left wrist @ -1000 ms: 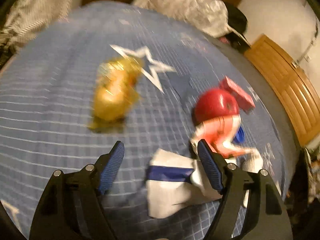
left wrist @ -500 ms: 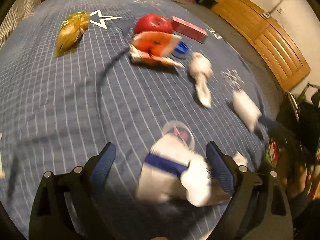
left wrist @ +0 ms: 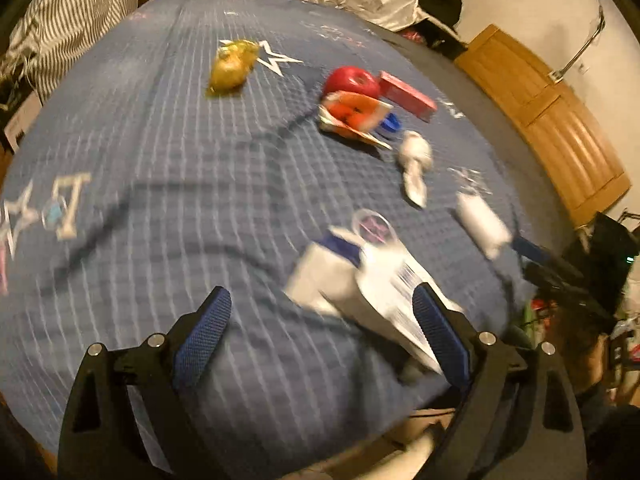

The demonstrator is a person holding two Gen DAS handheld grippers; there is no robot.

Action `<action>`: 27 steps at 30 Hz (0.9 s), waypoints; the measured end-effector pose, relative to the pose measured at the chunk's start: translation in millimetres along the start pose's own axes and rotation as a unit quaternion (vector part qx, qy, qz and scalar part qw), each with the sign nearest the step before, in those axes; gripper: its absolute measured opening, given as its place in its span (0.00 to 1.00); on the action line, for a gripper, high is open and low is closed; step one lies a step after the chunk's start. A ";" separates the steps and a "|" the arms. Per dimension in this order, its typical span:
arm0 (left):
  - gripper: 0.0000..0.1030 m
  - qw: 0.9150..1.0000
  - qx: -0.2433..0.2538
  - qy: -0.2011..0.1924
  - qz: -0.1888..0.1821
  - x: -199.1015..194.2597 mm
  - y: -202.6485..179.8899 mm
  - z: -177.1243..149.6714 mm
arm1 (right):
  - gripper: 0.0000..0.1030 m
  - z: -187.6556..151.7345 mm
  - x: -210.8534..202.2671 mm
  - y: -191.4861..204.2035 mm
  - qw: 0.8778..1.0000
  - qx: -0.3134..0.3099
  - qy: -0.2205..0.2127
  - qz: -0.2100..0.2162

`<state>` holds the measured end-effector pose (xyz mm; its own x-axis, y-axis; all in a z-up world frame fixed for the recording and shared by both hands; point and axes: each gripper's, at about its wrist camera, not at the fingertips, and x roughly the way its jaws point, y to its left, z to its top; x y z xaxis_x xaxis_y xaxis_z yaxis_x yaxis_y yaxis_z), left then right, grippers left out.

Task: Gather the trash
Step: 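Grasp the white alcohol wipes pack with the left tool while the right tool grasps bubble wrap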

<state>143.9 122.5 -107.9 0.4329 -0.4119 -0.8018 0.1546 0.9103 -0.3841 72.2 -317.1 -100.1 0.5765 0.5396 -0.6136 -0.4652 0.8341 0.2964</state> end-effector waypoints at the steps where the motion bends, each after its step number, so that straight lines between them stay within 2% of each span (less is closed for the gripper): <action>1: 0.86 1.000 -0.004 0.003 -0.003 2.5 -3.9 -3.8 | 0.70 -0.5 -0.1 0.7 1.000 -0.003 -0.003 -0.003; 3: 0.86 1.000 -0.016 0.019 -0.014 12.6 -7.6 -11.7 | 0.70 -0.5 -3.6 -4.7 1.000 0.009 -0.011 -0.004; 5: 0.86 0.998 -0.029 0.043 -0.042 23.0 -9.9 -17.5 | 0.70 -1.7 -8.1 -11.9 1.000 0.021 -0.018 -0.011; 7: 0.86 0.996 -0.025 0.057 -0.056 32.3 -15.4 -16.7 | 0.70 -5.3 -13.3 -18.1 0.999 0.034 -0.023 -0.015; 11: 0.86 0.995 -0.025 0.065 -0.077 60.6 -19.3 17.1 | 0.70 -15.0 -11.8 -23.4 0.998 0.051 -0.017 -0.016; 14: 0.86 0.997 0.013 0.057 -0.051 82.5 -37.4 48.0 | 0.70 -18.7 -9.1 -21.4 0.998 0.059 -0.017 -0.012; 17: 0.87 0.998 0.066 0.019 -0.003 92.2 -67.8 71.0 | 0.70 -17.7 -8.8 -19.6 0.998 0.060 -0.024 -0.009; 19: 0.87 0.998 0.063 0.007 0.005 84.2 -73.2 74.1 | 0.70 -16.1 -9.7 -20.3 0.998 0.059 -0.029 -0.009; 21: 0.87 0.998 0.067 -0.009 0.007 70.2 -80.1 68.0 | 0.71 -14.7 -10.9 -21.4 0.998 0.056 -0.032 -0.009; 25: 0.89 0.995 0.083 -0.040 0.044 42.7 -95.0 32.7 | 0.75 -9.2 -10.3 -25.1 0.998 0.032 -0.033 -0.042; 27: 0.89 0.992 0.077 -0.053 0.080 37.6 -95.6 14.5 | 0.77 -2.0 -5.4 -26.1 0.997 0.007 -0.023 -0.071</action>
<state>158.2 20.6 -94.7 0.5530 -0.2614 -0.7911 0.2060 0.9629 -0.1742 80.0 -342.0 -105.9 0.6666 0.4205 -0.6155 -0.3671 0.9038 0.2200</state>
